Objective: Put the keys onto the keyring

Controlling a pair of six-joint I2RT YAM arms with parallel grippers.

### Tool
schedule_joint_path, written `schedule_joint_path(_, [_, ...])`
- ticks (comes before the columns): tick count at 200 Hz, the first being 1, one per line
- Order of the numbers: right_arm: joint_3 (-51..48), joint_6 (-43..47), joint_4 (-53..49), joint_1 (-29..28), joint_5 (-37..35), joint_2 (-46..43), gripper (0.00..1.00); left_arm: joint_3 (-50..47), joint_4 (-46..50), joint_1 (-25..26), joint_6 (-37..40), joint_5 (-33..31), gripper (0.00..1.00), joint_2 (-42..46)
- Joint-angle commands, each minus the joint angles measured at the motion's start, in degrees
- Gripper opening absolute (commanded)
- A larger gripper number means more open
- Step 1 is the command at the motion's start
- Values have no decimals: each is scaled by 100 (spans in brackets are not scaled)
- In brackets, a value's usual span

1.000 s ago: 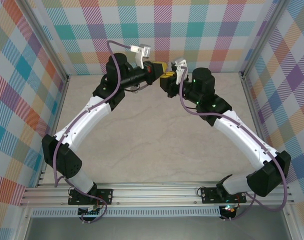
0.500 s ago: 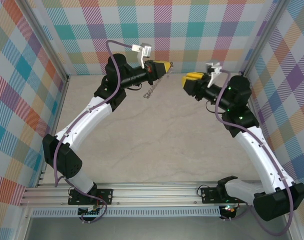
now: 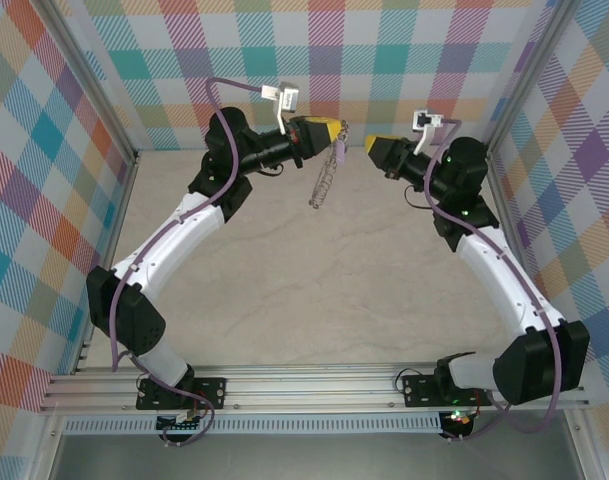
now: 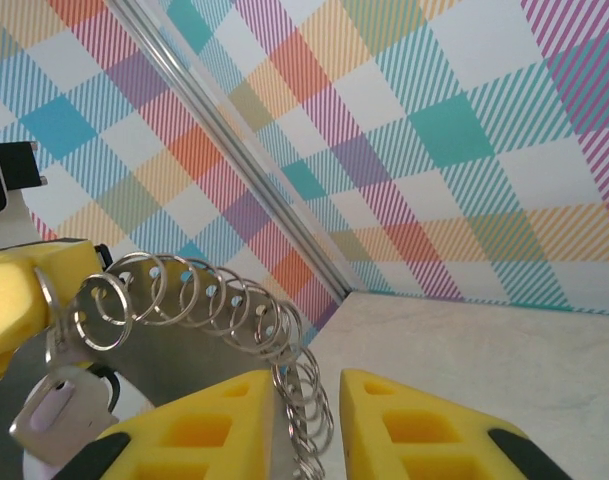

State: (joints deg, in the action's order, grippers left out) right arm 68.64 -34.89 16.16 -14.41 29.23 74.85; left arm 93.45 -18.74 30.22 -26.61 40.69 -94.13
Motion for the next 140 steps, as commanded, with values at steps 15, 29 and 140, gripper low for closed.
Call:
schedule_joint_path(15, [393,-530,860,-50,280,124,23,-54,-507,-62,-147,4,0,0])
schedule_joint_path(29, [463,-571,897,-127,324,170,22,-80,-542,-60,-162,-57,0,0])
schedule_joint_path(140, [145,-379,367,-1182,466,77,16,-200,-692,-55,-239,-456,0,25])
